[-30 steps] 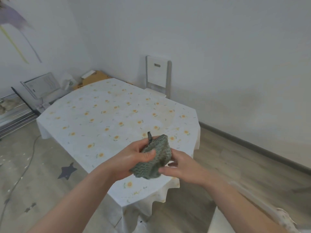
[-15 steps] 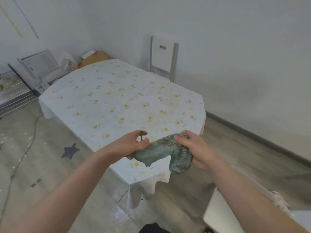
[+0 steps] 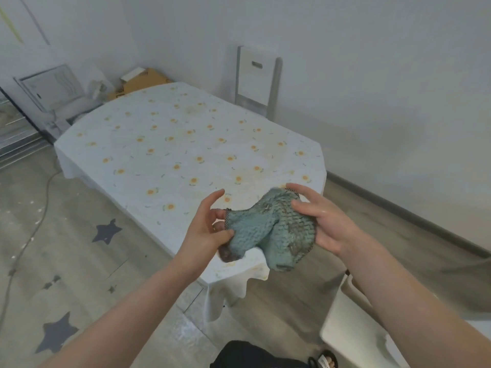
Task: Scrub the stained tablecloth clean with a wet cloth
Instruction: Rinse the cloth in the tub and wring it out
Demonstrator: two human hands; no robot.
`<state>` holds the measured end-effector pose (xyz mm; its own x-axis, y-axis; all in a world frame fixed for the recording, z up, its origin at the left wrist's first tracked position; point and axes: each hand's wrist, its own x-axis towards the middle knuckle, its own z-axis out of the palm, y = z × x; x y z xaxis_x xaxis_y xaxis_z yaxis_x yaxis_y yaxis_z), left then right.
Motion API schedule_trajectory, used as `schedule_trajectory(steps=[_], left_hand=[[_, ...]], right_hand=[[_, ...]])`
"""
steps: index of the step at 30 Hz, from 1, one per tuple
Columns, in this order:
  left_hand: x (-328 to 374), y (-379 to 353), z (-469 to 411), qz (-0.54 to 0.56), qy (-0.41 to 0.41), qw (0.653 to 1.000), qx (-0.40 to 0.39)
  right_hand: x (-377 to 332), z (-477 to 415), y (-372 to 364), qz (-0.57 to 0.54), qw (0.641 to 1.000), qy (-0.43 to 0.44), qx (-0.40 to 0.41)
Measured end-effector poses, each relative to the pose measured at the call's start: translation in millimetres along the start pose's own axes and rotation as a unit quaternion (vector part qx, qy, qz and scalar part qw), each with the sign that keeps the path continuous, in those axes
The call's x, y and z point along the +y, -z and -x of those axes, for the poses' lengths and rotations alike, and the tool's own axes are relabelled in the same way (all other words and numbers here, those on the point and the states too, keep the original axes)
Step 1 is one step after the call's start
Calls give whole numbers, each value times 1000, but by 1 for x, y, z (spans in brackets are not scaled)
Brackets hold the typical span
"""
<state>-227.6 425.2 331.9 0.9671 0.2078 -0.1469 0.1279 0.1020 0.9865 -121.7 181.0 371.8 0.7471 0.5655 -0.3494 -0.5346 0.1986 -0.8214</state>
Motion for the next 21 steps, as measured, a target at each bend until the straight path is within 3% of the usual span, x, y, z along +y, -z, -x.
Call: schedule_trajectory(steps=[5,9,13,15,19,21], left_hand=[[4,15,-13,-6,49,998,-47],[1,11,-13,-200,37,977,-66],[-6,9,-22,-408,-45,908,-81],[-6,11,-27,-459,-71,883,-66],[0,18,-33,-557,-83,820,-104],[4,20,-34,-598,-81,784,-146]], right_hand=[[-1,7,12,146,988,5,57],[7,4,17,203,975,12,86],[1,9,16,258,965,25,46],[-1,12,15,383,923,13,28],[7,8,12,647,760,-7,64],[14,6,15,683,726,-5,74]])
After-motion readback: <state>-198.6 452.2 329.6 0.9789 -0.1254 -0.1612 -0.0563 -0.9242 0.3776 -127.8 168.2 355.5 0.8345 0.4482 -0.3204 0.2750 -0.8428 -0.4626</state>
